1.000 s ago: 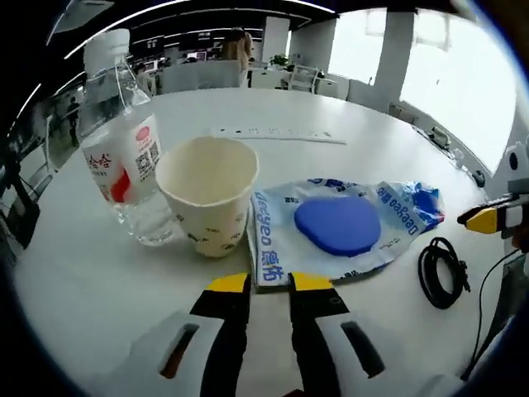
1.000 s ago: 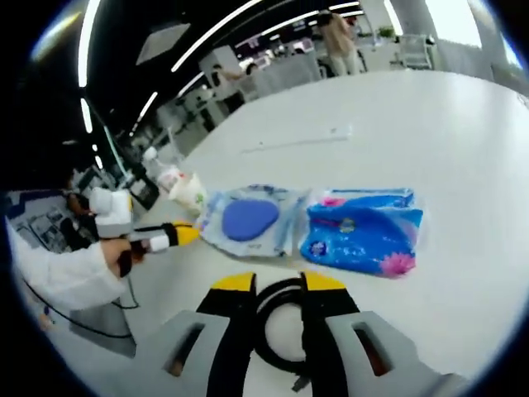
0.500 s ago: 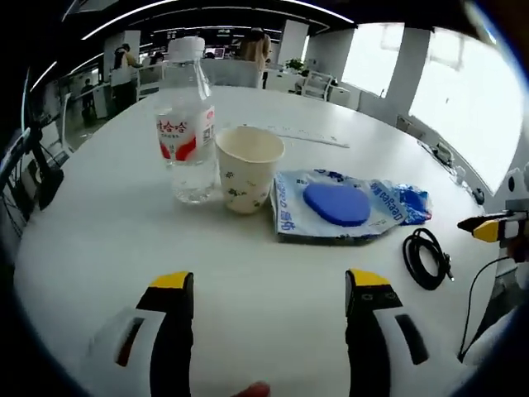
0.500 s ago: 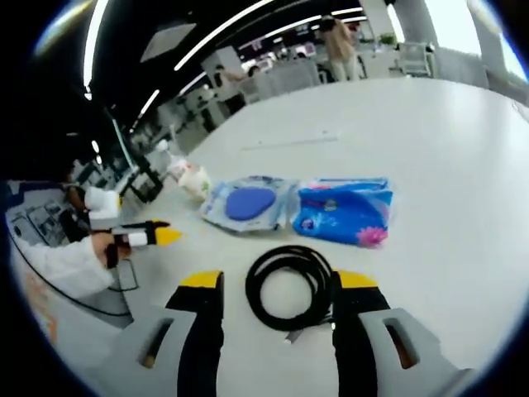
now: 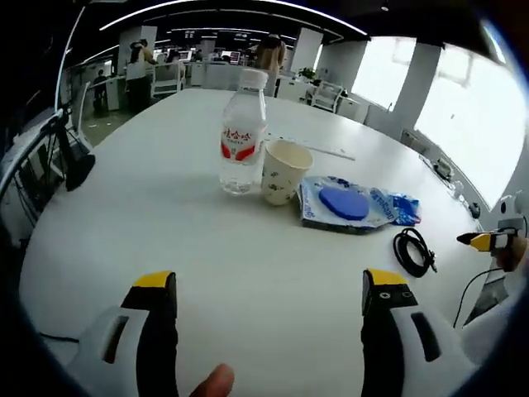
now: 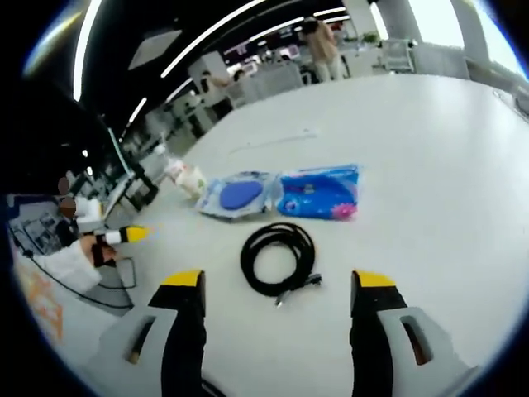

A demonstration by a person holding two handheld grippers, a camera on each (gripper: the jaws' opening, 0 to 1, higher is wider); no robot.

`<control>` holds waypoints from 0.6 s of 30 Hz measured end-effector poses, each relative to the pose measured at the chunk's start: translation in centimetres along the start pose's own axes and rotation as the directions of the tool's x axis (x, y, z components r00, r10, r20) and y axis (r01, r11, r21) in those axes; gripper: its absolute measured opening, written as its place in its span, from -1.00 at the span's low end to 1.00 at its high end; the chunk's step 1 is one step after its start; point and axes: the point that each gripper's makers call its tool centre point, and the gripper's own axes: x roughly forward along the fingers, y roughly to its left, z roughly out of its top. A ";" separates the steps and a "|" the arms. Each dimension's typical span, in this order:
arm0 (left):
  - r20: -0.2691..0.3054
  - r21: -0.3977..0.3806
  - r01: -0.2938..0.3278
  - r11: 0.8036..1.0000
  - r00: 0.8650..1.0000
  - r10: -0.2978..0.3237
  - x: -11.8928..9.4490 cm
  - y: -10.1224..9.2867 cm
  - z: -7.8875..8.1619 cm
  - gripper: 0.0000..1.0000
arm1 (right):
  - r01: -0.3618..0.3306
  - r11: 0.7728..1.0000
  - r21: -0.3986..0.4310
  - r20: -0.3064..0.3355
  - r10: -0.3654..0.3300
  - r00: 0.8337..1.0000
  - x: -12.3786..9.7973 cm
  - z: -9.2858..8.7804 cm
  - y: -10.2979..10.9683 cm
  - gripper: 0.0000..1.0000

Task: Arrange the tabletop items into an orderly group along one side of the table until the central work area is clear of visible clutter.

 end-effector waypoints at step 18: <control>-0.028 0.093 0.072 0.993 0.997 -0.070 -2.4 -0.4 -1.1 0.83 | 0.024 0.996 0.087 -0.008 -0.023 1.000 -2.9 -3.3 -0.6 0.41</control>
